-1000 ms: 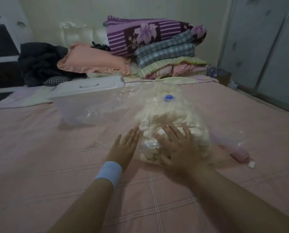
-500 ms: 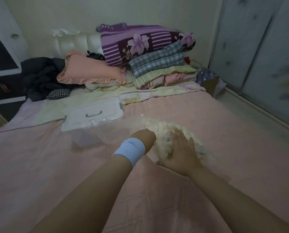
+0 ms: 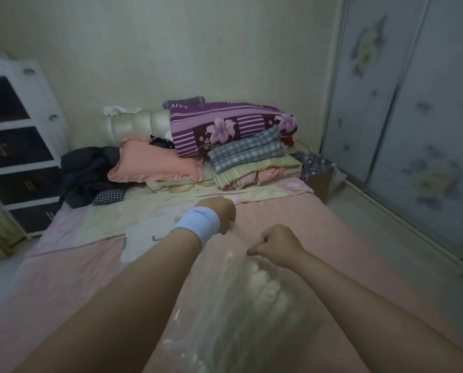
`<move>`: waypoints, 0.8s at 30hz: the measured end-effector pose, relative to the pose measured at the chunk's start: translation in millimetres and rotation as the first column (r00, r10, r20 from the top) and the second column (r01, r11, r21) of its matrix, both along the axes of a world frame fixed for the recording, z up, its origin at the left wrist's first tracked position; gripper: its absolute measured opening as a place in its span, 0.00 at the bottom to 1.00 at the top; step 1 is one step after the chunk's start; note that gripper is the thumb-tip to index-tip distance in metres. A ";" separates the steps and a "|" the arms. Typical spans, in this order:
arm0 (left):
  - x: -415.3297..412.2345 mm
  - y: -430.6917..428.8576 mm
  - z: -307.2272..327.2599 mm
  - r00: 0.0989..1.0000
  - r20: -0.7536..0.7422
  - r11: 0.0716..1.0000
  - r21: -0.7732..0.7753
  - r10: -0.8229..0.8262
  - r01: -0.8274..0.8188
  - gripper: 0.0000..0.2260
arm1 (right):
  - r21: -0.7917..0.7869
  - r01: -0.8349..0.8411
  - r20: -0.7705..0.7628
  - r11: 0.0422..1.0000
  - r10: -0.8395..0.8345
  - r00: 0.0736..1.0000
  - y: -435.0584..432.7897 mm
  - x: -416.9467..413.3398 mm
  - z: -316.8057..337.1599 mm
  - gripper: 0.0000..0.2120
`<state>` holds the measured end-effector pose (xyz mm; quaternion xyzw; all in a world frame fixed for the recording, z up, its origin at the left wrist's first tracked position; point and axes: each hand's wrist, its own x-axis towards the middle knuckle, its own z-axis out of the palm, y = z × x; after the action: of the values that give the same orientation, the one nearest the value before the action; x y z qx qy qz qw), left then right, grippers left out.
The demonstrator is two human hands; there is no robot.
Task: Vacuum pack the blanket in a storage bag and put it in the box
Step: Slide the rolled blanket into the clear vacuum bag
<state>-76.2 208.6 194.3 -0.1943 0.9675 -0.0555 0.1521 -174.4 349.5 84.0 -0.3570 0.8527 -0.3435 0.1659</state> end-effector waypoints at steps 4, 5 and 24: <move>24.4 -6.1 54.0 0.992 0.114 0.998 -0.039 0.045 -0.040 0.17 | 0.027 -0.029 -0.045 0.999 0.030 0.999 -17.7 18.0 51.2 0.20; 27.5 -6.2 63.3 0.990 0.135 0.998 -0.042 0.043 -0.037 0.23 | 0.024 -0.038 -0.067 0.999 0.039 0.997 -23.1 23.0 64.8 0.20; 61.7 -8.7 160.4 0.974 -0.212 0.921 -0.390 -0.076 -0.014 0.21 | 0.002 -0.115 -0.295 0.993 0.110 0.949 -50.0 40.0 206.7 0.06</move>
<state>-14.5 199.9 354.7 -0.2101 0.9510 -0.2267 0.0000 -134.4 299.5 290.7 -0.4535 0.8435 -0.2829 0.0534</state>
